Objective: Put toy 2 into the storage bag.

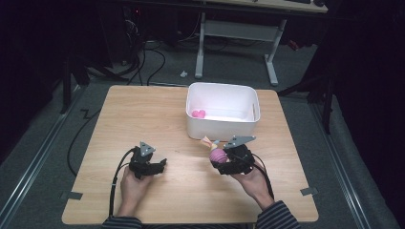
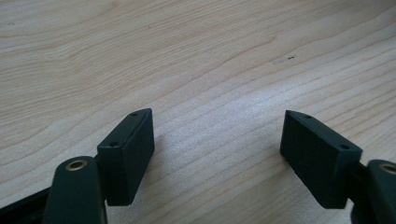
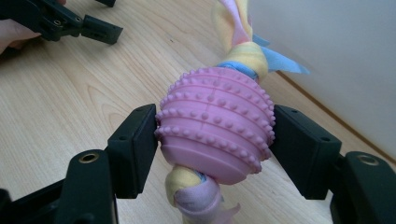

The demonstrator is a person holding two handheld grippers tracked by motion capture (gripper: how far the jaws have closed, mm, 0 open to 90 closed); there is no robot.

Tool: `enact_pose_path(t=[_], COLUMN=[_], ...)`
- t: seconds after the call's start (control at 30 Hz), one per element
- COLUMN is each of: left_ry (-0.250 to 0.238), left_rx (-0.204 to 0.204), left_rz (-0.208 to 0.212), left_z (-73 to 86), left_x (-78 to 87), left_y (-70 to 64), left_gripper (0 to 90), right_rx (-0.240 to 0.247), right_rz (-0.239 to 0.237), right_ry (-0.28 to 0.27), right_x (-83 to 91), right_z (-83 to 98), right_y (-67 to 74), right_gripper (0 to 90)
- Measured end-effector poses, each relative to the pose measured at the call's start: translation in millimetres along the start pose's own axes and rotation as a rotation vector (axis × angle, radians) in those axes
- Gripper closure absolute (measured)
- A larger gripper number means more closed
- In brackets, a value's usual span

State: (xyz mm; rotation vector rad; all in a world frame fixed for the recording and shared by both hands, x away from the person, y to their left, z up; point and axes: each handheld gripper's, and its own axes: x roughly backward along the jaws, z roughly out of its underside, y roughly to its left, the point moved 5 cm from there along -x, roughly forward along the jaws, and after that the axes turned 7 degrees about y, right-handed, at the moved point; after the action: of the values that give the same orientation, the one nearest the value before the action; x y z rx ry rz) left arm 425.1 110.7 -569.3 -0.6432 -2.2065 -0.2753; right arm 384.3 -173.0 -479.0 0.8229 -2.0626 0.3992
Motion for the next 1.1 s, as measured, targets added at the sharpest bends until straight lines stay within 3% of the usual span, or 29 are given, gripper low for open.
enact_pose_path(t=[0.73, 1.1], left_ry=[0.000, 0.000], left_rx=[-0.001, -0.001], left_rz=[0.001, 0.002], left_z=[0.1, 0.1], left_x=[0.0, 0.1], left_y=[-0.1, -0.2], left_gripper=[26.2, 26.2], right_rx=[0.072, 0.066], right_rz=[0.049, 0.059], right_ry=[-0.080, -0.110], right_x=[54.7, 77.3], right_z=[-24.3, -46.9], right_y=[-10.9, -28.0], right_gripper=[33.6, 33.7])
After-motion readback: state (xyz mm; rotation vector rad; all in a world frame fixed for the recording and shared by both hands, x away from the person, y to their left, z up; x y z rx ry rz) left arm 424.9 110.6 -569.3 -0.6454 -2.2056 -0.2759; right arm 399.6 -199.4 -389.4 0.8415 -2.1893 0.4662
